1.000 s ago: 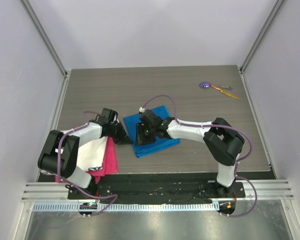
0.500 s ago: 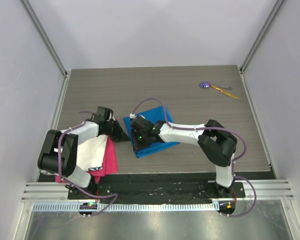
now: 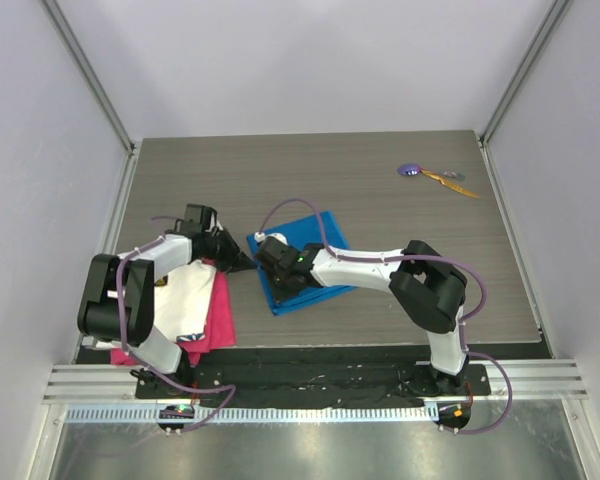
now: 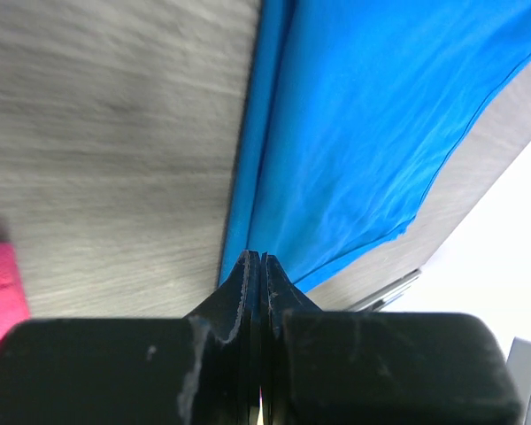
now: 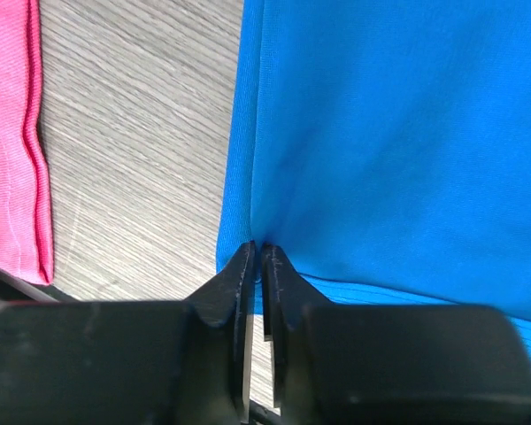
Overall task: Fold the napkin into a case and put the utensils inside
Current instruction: Smooth out the square-folded napkin at the center of the board.
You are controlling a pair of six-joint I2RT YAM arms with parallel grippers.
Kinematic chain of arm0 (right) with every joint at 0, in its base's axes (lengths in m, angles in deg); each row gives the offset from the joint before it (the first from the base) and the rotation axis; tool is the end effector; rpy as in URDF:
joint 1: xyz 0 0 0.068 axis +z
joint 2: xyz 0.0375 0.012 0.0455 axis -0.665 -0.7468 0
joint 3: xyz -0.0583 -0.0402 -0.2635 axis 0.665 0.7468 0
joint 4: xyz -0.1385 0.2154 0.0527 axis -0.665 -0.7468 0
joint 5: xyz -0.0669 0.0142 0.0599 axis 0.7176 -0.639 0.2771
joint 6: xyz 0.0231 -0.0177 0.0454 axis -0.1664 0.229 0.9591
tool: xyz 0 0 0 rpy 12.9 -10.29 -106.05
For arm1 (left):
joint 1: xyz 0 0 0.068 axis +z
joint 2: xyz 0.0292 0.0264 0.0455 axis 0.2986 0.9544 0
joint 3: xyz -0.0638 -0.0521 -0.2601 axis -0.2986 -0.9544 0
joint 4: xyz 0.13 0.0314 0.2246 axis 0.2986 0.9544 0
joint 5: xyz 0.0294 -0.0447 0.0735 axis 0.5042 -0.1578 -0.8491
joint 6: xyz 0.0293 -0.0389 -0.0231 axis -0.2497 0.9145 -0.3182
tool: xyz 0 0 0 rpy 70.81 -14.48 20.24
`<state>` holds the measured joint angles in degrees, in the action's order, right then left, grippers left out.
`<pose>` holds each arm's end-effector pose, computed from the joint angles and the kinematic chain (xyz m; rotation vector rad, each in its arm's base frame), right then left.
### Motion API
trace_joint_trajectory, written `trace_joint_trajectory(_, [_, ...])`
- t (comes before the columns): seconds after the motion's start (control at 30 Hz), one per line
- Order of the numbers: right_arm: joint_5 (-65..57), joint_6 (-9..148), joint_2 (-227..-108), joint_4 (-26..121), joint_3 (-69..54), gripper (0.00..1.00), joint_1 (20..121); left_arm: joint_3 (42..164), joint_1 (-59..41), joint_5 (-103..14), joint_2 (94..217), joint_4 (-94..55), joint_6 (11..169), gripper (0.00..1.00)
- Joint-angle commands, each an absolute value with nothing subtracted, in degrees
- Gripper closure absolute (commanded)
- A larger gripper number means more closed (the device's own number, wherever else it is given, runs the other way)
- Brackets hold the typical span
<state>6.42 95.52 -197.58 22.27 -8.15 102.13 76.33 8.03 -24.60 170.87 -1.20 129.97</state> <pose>0.2006 0.3500 0.1713 -0.6323 2.6466 0.4619 0.2820 -0.0635 0.1529 -0.8291 2.6790 -0.9693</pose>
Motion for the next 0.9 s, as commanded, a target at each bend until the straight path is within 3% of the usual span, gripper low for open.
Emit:
trace_joint_trajectory(0.0, [8.3, 94.26, -197.35, 21.72, -11.09, 0.94, 102.68, 79.08, 10.17, -23.69, 171.95, -1.3, 131.61, 1.0])
trace_joint_trajectory(0.07, [8.3, 94.17, -197.53, 21.55, -11.18, 0.99, 102.59, 80.22, 10.69, -24.04, 172.83, -1.3, 131.79, 1.0])
trace_joint_trajectory(0.87, [8.03, 95.31, -193.92, 20.49, -11.18, 0.99, 103.12, 86.29, 11.31, -27.47, 181.09, -0.42, 132.58, 1.0])
